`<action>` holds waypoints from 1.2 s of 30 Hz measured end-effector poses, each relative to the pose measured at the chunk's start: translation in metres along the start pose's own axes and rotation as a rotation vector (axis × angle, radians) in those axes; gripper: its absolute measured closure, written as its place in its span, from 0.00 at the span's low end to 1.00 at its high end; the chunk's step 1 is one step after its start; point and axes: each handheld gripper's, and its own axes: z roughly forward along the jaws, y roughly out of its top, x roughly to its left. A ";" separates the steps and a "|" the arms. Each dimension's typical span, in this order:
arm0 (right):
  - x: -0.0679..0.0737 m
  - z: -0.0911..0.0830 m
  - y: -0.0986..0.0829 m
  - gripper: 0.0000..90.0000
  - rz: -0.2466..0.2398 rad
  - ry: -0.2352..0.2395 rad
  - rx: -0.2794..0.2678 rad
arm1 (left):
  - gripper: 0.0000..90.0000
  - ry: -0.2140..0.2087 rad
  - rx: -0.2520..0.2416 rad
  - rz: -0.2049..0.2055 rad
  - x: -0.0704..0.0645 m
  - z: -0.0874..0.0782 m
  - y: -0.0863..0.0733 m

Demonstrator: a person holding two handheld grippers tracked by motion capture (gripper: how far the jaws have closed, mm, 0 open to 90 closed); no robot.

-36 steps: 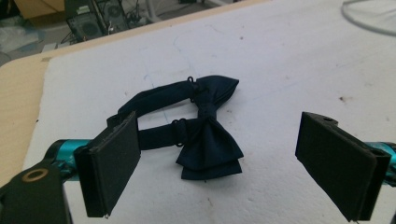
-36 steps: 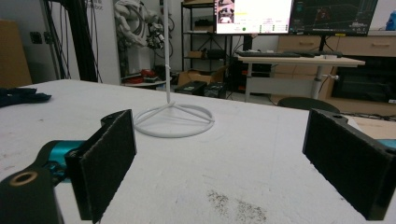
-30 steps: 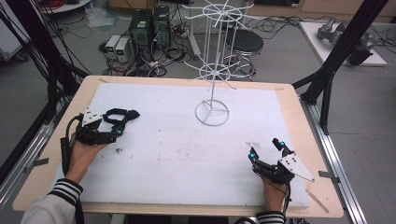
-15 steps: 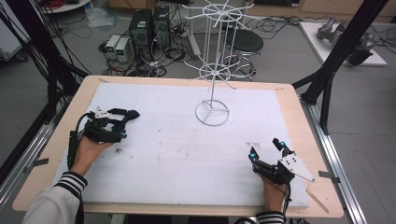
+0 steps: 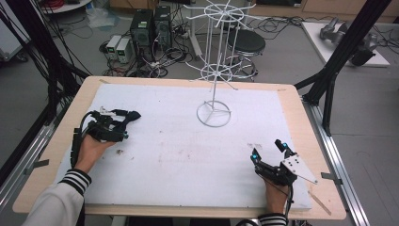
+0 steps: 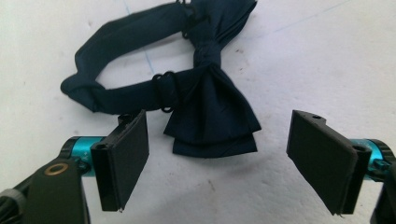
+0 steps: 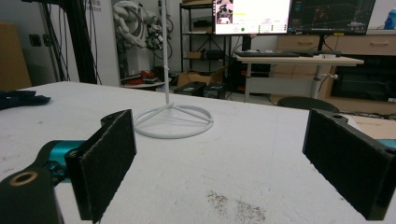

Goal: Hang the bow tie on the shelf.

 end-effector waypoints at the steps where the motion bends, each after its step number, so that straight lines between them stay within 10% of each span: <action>1: 0.000 0.000 0.000 0.10 0.000 -0.001 0.000 | 0.25 -0.008 0.020 -0.011 0.001 0.002 0.001; 18: 0.000 0.000 0.000 0.10 0.003 -0.002 0.001 | 0.37 0.016 0.049 0.006 -0.002 0.011 0.007; 36: 0.000 0.000 0.000 0.10 -0.003 -0.001 -0.003 | 0.80 0.046 0.029 0.017 0.001 0.009 0.008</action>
